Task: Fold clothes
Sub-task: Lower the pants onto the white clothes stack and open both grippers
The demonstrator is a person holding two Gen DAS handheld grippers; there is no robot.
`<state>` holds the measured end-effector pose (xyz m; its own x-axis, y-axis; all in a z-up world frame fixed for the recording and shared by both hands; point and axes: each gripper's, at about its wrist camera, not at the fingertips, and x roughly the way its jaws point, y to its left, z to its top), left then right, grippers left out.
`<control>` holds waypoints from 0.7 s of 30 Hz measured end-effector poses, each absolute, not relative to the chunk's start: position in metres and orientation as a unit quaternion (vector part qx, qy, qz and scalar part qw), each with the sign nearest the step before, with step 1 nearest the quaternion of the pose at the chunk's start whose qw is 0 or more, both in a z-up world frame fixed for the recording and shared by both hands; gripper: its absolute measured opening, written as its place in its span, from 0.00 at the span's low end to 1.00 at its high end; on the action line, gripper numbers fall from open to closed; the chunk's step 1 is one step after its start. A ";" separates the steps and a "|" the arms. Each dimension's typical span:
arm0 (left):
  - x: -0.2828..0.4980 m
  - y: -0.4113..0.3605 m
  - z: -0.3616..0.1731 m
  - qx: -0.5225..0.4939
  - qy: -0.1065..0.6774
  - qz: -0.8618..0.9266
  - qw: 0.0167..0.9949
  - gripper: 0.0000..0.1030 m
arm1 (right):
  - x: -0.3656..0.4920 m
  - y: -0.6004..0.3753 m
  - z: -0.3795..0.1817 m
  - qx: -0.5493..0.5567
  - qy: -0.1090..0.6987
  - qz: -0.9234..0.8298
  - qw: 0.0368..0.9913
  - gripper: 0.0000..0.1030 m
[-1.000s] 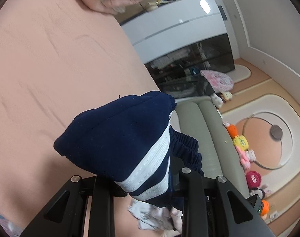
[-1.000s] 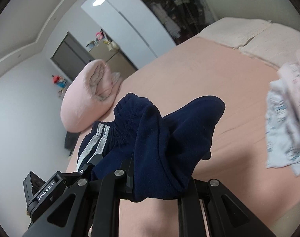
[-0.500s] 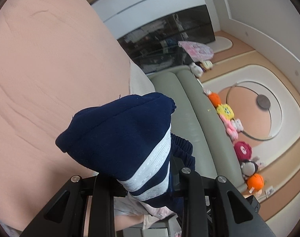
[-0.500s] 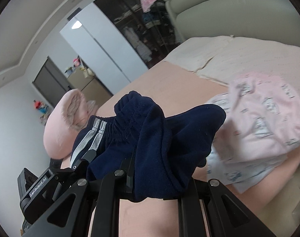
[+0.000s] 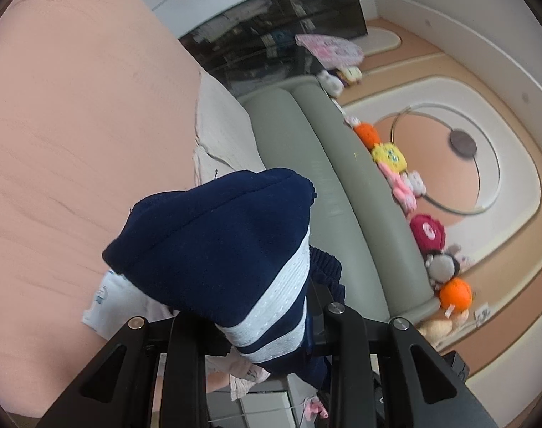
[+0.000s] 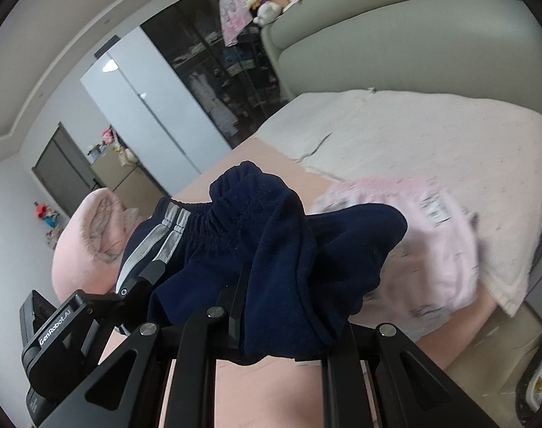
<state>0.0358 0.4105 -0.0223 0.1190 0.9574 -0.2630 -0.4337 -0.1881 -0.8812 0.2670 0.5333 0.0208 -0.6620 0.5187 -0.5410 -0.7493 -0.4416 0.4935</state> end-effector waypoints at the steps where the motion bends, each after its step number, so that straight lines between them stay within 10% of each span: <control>1: 0.039 0.414 -0.022 -0.480 -0.269 0.603 0.578 0.24 | 0.273 0.537 0.021 -0.157 0.367 0.833 0.384 0.13; 21: 0.089 0.479 0.011 -0.456 -0.237 0.564 0.647 0.24 | 0.319 0.575 0.056 -0.165 0.285 0.833 0.445 0.13</control>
<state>0.0893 0.4791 0.0107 0.2518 0.9453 -0.2073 -0.5127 -0.0514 -0.8571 0.3194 0.5752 0.0559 -0.5498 0.6471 -0.5281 -0.8350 -0.4414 0.3284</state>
